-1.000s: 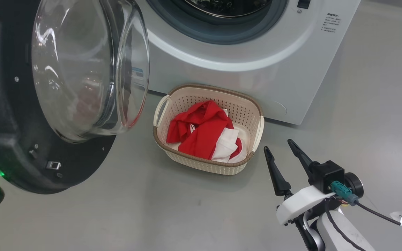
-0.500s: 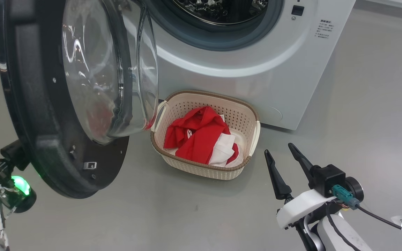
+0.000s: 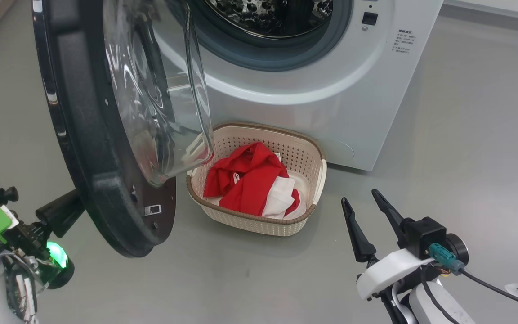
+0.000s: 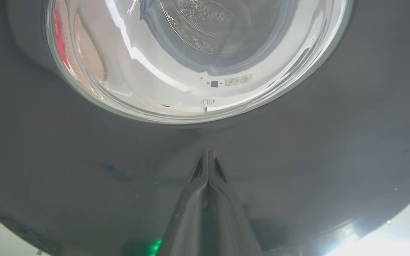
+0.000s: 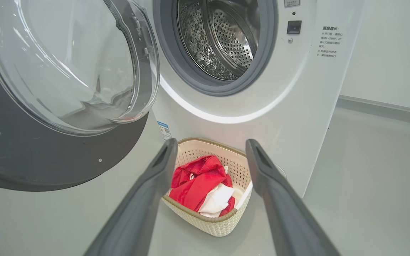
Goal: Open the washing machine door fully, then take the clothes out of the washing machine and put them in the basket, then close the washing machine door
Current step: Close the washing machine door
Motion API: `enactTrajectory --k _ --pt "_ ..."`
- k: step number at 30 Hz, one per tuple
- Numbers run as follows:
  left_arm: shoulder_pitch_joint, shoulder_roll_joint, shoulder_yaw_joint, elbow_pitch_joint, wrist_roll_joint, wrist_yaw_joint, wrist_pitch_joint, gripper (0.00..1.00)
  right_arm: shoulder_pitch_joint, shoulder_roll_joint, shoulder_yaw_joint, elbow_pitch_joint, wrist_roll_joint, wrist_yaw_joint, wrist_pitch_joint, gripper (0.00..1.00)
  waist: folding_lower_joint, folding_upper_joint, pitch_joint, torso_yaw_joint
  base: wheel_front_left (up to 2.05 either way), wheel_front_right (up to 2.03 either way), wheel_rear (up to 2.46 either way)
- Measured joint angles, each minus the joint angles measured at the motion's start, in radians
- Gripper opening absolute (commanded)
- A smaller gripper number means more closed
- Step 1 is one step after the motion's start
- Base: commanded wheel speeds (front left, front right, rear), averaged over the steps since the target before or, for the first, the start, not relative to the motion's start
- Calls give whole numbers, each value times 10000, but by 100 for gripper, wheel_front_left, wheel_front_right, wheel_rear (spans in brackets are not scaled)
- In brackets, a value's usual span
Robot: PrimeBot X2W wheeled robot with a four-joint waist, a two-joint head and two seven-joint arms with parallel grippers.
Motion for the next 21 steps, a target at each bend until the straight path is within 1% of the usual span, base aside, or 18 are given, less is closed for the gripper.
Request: enactTrajectory --k 9,14,16,17,21 --pt "576 -31 -98 -773 73 -2 -82 0 78 17 -127 -59 59 -2 -2 100 0 0 -100 -21 0 0 0" --pt "881 -81 98 -1814 516 -2 -1137 0 277 27 -222 -71 86 -4 -2 100 0 0 -238 71 0 0 0" --pt "1050 -48 127 -2242 999 -2 -1557 0 331 31 -267 -82 134 -4 -2 100 0 0 -312 115 0 0 0" --pt "1387 98 -38 -2782 1536 -2 -1854 0 422 35 -297 -82 151 -4 -2 100 0 0 -398 160 0 0 0" --pt "2231 568 -546 -3881 2709 -2 -2439 0 570 40 -382 -81 163 -2 -2 100 0 0 -594 251 0 0 0"
